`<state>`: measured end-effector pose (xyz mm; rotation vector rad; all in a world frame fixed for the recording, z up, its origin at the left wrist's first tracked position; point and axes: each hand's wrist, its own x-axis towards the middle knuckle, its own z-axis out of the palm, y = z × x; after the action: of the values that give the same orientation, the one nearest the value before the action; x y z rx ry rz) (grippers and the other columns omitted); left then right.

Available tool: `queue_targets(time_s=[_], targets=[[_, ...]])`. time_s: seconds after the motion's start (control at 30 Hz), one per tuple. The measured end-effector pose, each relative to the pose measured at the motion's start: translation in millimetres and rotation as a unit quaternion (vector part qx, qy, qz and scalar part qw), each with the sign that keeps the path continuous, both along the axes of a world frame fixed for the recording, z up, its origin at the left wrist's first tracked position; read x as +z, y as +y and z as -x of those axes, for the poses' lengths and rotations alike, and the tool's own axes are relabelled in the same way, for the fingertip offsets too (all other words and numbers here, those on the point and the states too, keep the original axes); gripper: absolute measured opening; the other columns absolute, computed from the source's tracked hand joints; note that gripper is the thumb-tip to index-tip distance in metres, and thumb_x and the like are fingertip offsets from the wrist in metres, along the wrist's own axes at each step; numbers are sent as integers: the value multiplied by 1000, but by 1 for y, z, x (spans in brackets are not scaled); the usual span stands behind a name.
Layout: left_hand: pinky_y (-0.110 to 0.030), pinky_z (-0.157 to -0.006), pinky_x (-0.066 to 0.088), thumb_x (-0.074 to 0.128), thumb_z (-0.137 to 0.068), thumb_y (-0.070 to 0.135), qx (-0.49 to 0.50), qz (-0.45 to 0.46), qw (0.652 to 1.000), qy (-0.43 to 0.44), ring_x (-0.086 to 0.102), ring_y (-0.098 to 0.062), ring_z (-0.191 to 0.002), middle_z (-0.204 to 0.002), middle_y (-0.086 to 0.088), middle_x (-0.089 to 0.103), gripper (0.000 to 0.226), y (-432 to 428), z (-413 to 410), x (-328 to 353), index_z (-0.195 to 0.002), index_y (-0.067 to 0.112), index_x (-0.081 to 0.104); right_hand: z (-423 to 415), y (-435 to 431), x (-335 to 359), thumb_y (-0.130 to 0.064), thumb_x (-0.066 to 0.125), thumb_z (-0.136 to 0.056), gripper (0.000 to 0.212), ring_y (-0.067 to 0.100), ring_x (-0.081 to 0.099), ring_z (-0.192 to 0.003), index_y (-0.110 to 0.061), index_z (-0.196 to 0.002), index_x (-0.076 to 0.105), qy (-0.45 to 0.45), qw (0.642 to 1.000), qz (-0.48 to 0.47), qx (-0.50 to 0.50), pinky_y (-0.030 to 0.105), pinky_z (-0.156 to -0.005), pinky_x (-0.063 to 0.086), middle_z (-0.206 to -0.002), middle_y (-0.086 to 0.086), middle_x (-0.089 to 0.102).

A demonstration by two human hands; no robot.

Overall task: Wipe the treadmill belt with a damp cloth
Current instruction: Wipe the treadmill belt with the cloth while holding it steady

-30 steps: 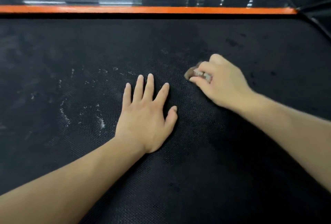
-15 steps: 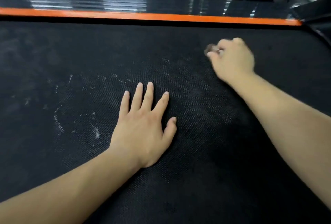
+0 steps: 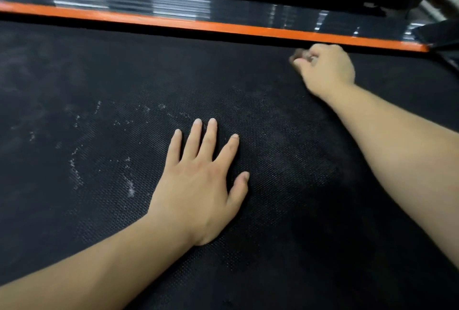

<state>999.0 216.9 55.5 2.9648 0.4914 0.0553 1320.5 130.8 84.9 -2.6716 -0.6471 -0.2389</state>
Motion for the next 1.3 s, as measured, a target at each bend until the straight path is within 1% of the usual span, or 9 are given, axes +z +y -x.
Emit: queue_targets(time_s=[0.2, 0.37, 0.5, 0.63, 0.8, 0.93, 1.07, 1.2, 1.3], targets=[[-56, -125, 8, 16, -98, 65, 0, -1, 1000, 1, 1, -30, -158, -170, -11, 13, 72, 1, 0, -2, -160, 31, 26, 8, 32, -11, -54, 60, -89, 29, 25, 53, -89, -27, -98, 67, -4, 996, 7, 88, 35, -77, 42, -103, 3, 56], [-55, -125, 9, 17, -98, 65, 0, -4, 1000, -7, 1, -29, -158, -170, -10, 14, 72, 1, 0, -3, -160, 31, 27, -29, 29, 6, -51, 60, -90, 35, 32, 62, -104, -22, -108, 68, -12, 997, 21, -76, 37, -82, 47, -115, 8, 66], [-55, -126, 8, 16, -98, 66, 3, -2, 1000, -5, 0, -28, -158, -170, -10, 13, 72, 0, 1, -3, -160, 31, 26, -11, 23, -6, -52, 62, -88, 28, 25, 55, -95, -29, -102, 69, 22, 998, -2, 60, 35, -84, 45, -106, 0, 60], [-54, -126, 8, 17, -98, 66, 1, 0, 1000, -8, -1, -27, -158, -170, -9, 12, 72, 0, 0, -3, -160, 32, 25, -41, -7, 5, -50, 57, -88, 37, 36, 63, -105, -18, -106, 67, -11, 994, 6, -111, 40, -87, 48, -115, 13, 66], [-54, -126, 8, 16, -98, 66, 6, 0, 1000, -1, 1, -28, -158, -170, -9, 13, 71, 0, -1, -2, -160, 32, 26, -1, -25, -1, -48, 63, -89, 22, 30, 55, -88, -27, -93, 67, 17, 996, 12, 87, 34, -76, 43, -96, 5, 59], [-52, -126, 5, 12, -96, 67, 6, -2, 1000, -1, -2, -26, -158, -171, -8, 9, 73, -1, 0, 0, -160, 33, 22, -14, -35, 11, -48, 58, -92, 32, 38, 58, -104, -19, -101, 68, -26, 998, 33, -44, 39, -85, 48, -113, 17, 60], [-50, -126, 2, 9, -95, 68, 12, 6, 1000, 2, -7, -24, -158, -171, -6, 5, 74, -2, 1, 1, -161, 36, 18, 31, -35, -5, -51, 55, -94, 30, 30, 53, -88, -22, -95, 65, -26, 993, 57, 104, 35, -72, 42, -96, 7, 48], [-51, -126, 2, 10, -94, 68, 12, 6, 1000, -5, -4, -25, -158, -171, -6, 7, 75, -2, -1, 1, -161, 35, 20, 13, -57, 9, -48, 55, -94, 34, 38, 58, -106, -20, -107, 69, -18, 999, 19, -36, 41, -86, 47, -113, 15, 56], [-50, -126, 2, 10, -94, 68, 16, 9, 1000, -5, -4, -24, -158, -171, -5, 8, 75, -2, 0, 1, -161, 36, 20, 49, -56, 2, -48, 52, -96, 30, 35, 56, -93, -21, -97, 67, -29, 996, 47, 64, 40, -81, 48, -104, 12, 53]])
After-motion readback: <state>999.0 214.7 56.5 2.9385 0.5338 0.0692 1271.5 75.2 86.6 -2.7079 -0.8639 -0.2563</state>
